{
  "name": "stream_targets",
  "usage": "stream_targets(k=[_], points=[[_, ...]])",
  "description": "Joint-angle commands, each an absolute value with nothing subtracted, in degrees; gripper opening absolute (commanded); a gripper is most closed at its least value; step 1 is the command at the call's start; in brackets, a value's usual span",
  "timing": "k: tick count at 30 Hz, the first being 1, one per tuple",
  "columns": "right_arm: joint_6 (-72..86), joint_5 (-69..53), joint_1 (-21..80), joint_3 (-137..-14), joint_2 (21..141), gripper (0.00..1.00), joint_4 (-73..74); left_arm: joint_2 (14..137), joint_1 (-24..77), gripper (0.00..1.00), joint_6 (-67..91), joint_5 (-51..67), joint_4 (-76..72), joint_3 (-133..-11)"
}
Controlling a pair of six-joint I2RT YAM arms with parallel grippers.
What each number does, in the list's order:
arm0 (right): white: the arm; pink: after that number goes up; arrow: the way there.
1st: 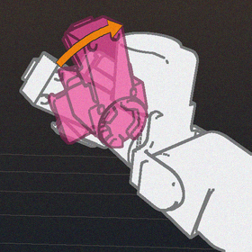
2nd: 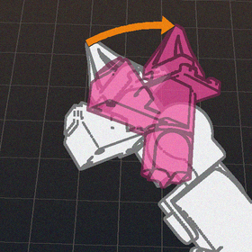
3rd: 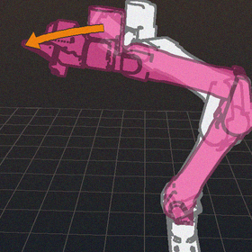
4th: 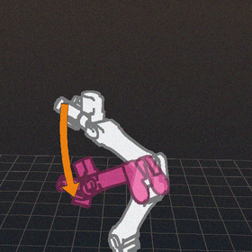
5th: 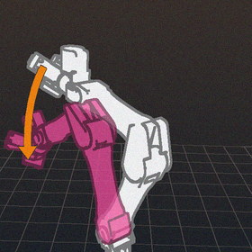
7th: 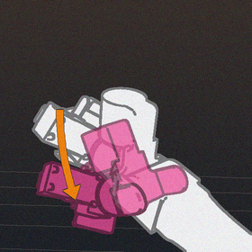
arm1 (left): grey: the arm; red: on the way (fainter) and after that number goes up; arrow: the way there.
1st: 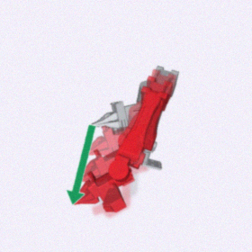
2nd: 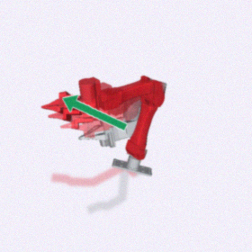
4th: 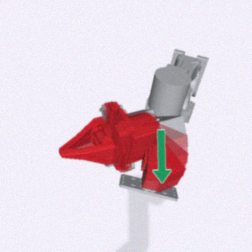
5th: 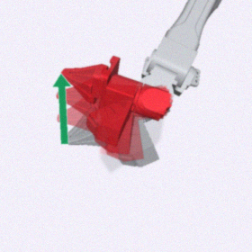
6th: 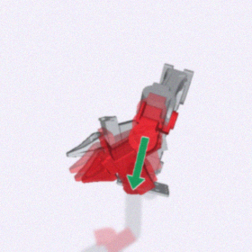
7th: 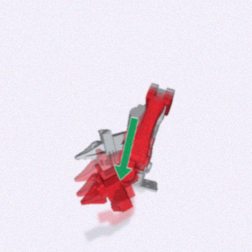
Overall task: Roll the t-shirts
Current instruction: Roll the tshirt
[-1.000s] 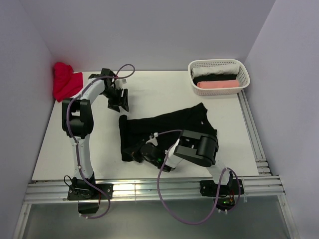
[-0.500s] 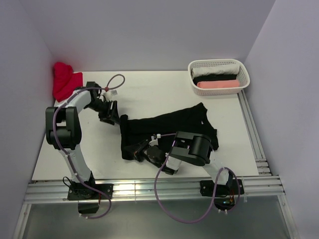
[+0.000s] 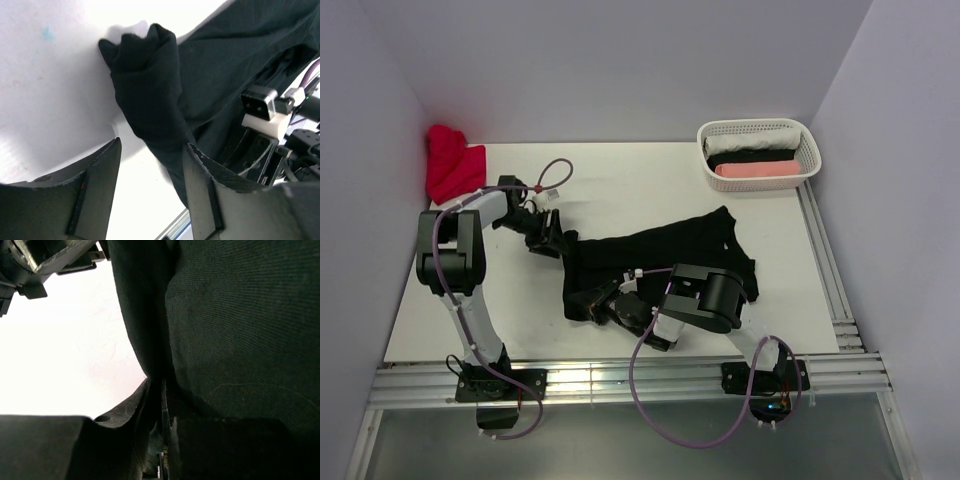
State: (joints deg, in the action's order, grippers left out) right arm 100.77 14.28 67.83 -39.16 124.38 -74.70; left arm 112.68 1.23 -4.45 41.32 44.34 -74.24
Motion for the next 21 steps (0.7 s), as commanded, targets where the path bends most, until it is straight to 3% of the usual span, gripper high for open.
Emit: stream_targets(k=[1,3,9,16,21], points=[[105.82,12.66,67.50,-38.93,126.30,0.00,-69.00,113.64,2.19,0.55,-2.29,43.24,40.52,-73.83],[105.65,12.74,67.50,-38.94,125.95,0.00,-68.38,113.82,2.81,0.52,-1.76,42.02,40.08,-74.00],[104.15,14.24,67.50,-38.41,122.53,0.00,-61.01,114.34,4.83,0.31,-0.53,37.97,41.39,-76.55],[99.24,16.87,67.50,-40.69,113.92,0.31,-41.07,113.91,7.99,0.13,-0.97,29.98,43.85,-78.92],[95.63,19.59,67.76,-44.90,109.00,0.43,-25.69,114.61,9.40,0.09,-1.49,25.41,45.44,-80.42]])
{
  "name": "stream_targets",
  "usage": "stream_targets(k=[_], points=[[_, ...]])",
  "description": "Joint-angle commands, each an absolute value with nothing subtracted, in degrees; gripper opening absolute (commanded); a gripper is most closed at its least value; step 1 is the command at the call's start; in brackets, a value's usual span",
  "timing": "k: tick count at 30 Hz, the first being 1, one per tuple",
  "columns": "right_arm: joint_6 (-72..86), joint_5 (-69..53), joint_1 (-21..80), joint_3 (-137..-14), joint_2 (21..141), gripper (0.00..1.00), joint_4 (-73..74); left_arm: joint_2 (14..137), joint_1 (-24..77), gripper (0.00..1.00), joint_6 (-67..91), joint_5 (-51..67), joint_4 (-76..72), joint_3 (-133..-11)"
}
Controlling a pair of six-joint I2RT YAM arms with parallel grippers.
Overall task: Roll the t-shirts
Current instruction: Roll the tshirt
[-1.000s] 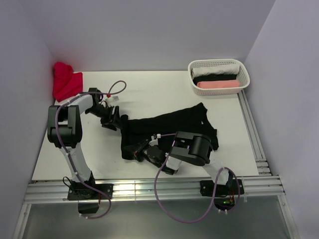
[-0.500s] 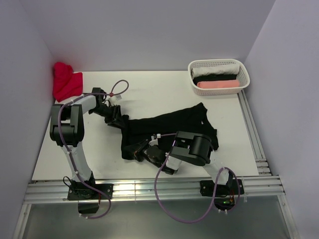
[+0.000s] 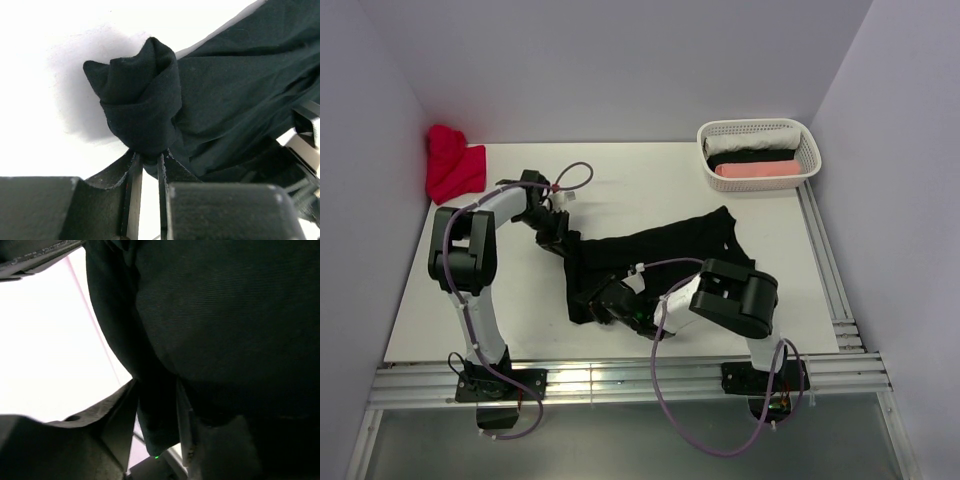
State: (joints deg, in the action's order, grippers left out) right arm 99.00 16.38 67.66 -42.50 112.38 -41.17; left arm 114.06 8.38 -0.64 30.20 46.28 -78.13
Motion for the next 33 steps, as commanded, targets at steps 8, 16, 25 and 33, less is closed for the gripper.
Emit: stream_targets(k=[8,16,25,33], points=[[88.43,27.41,69.52,-55.96,103.98,0.50,-1.62,115.22,11.78,0.09,-1.93,21.71,47.55,-83.41],[79.56,34.45,71.10,-69.86,105.99,0.56,16.17,115.58,13.45,0.09,-1.58,20.66,48.25,-84.55],[69.53,35.50,68.03,-83.05,116.36,0.56,21.70,115.66,14.94,0.09,-0.88,19.34,49.13,-86.22],[66.36,36.92,66.97,-90.88,120.85,0.48,27.25,115.93,16.00,0.09,-0.44,19.07,49.13,-86.66]])
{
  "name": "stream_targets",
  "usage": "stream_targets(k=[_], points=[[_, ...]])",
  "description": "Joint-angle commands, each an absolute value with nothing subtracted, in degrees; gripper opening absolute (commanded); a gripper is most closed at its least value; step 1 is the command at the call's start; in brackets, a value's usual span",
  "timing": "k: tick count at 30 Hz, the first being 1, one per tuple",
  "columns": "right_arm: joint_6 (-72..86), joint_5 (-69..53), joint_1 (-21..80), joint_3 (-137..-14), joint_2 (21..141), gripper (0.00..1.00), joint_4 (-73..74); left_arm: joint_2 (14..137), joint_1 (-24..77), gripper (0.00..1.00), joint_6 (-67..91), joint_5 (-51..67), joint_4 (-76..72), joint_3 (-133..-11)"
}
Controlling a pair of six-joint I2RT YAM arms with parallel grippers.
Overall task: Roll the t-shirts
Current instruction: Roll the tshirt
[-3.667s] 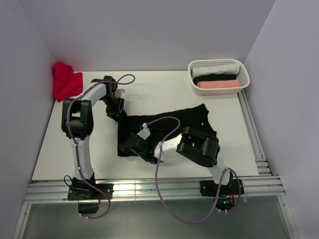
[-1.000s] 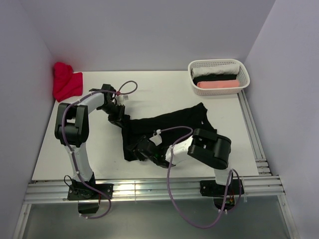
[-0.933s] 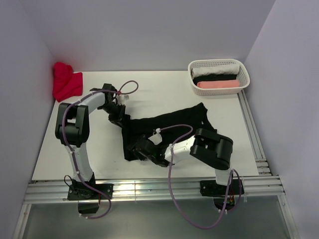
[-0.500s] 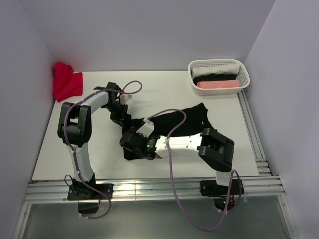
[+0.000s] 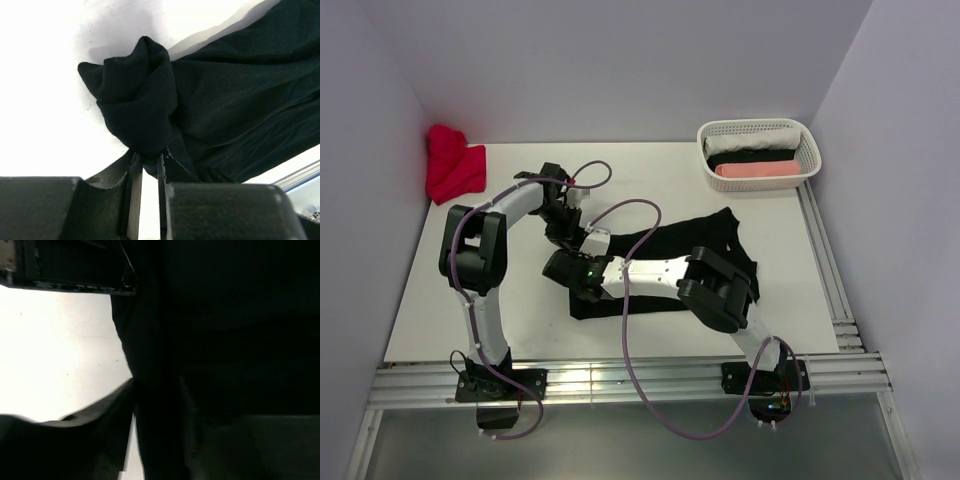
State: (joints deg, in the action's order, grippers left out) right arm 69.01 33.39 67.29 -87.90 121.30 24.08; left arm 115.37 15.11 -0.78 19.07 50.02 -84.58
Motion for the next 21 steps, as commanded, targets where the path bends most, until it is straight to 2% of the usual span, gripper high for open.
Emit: stream_targets(k=[1,3,4,6,11,14,15,18,21], points=[[66.36,36.65,66.71,-90.70,120.68,0.43,27.07,115.93,16.17,0.09,-0.44,19.16,49.13,-86.66],[66.79,35.77,66.27,-89.04,119.80,0.35,25.85,115.93,16.26,0.10,-0.44,19.25,49.13,-86.66],[67.41,35.25,66.10,-88.16,119.27,0.25,25.14,115.84,16.26,0.12,-0.53,19.25,49.13,-86.75],[68.55,33.14,65.48,-84.04,117.08,0.13,21.46,115.75,16.26,0.14,-0.44,19.34,49.22,-86.92],[71.01,27.35,62.94,-71.12,110.85,0.08,7.58,115.49,16.17,0.27,-1.76,20.74,50.71,-88.50],[73.03,23.74,61.62,-64.27,108.21,0.07,0.19,114.35,15.12,0.39,-2.72,23.36,51.24,-89.21],[74.26,22.95,60.74,-62.59,107.67,0.06,-2.17,114.08,14.42,0.47,-3.33,24.25,51.33,-89.30],[77.06,19.17,59.42,-56.09,106.26,0.06,-10.61,113.03,12.84,0.58,-4.39,27.33,52.20,-89.39],[80.50,14.95,57.66,-49.85,106.17,0.04,-20.54,112.24,11.17,0.65,-5.10,31.10,51.86,-88.16]])
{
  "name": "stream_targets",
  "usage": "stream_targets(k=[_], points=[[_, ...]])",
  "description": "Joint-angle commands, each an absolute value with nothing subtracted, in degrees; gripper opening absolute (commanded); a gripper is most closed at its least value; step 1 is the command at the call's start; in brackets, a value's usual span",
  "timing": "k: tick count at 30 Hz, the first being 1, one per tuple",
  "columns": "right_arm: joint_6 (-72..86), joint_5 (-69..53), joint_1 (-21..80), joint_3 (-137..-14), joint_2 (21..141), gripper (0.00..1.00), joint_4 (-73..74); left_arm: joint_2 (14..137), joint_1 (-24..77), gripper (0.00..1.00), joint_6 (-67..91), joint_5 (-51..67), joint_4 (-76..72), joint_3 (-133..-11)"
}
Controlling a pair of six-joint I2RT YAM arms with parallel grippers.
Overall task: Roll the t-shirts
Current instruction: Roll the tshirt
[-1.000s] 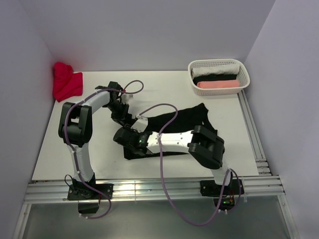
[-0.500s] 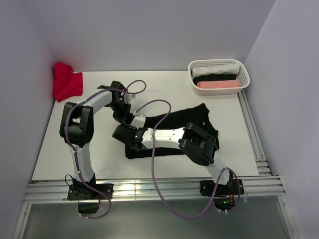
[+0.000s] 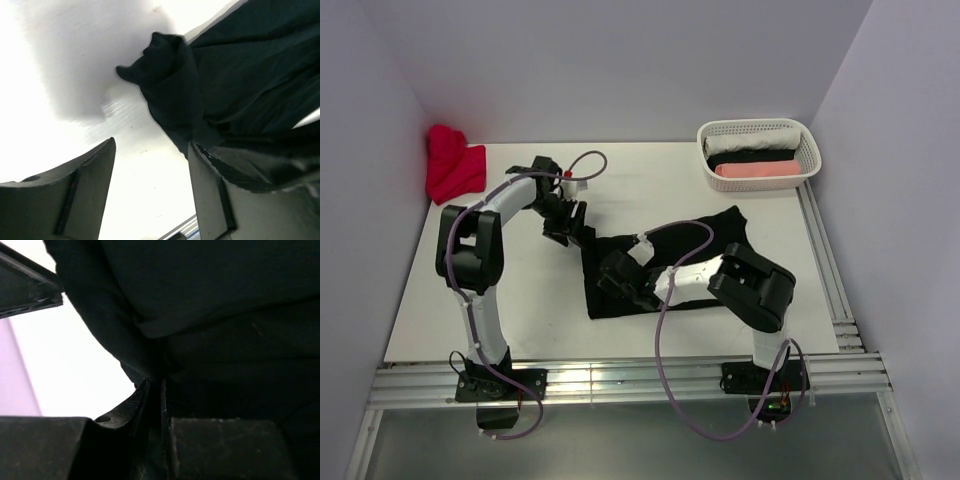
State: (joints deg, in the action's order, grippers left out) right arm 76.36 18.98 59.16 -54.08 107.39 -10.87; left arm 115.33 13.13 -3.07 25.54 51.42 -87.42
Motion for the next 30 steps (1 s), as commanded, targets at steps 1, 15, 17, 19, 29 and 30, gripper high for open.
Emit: stream_targets(k=[1,15,17,19,29,30], points=[[81.38,13.38,56.87,-47.31,106.69,0.04,-24.92,112.15,10.64,0.66,-5.18,32.16,51.68,-87.81],[93.95,5.89,55.46,-37.18,116.54,0.01,-52.46,119.18,7.73,0.55,7.64,50.53,32.89,-73.22],[94.65,5.36,55.46,-37.00,117.77,0.01,-54.75,119.88,7.73,0.52,10.44,50.89,28.84,-71.81],[94.83,4.84,55.46,-36.91,118.47,0.01,-55.98,120.58,7.82,0.49,11.77,51.41,26.82,-71.37],[86.50,11.49,56.25,-43.15,110.40,0.32,-30.79,119.18,8.44,0.04,12.83,46.24,29.53,-74.53],[85.70,12.64,56.51,-45.07,109.52,0.34,-27.80,118.74,8.44,0.00,12.66,45.36,30.58,-74.62]])
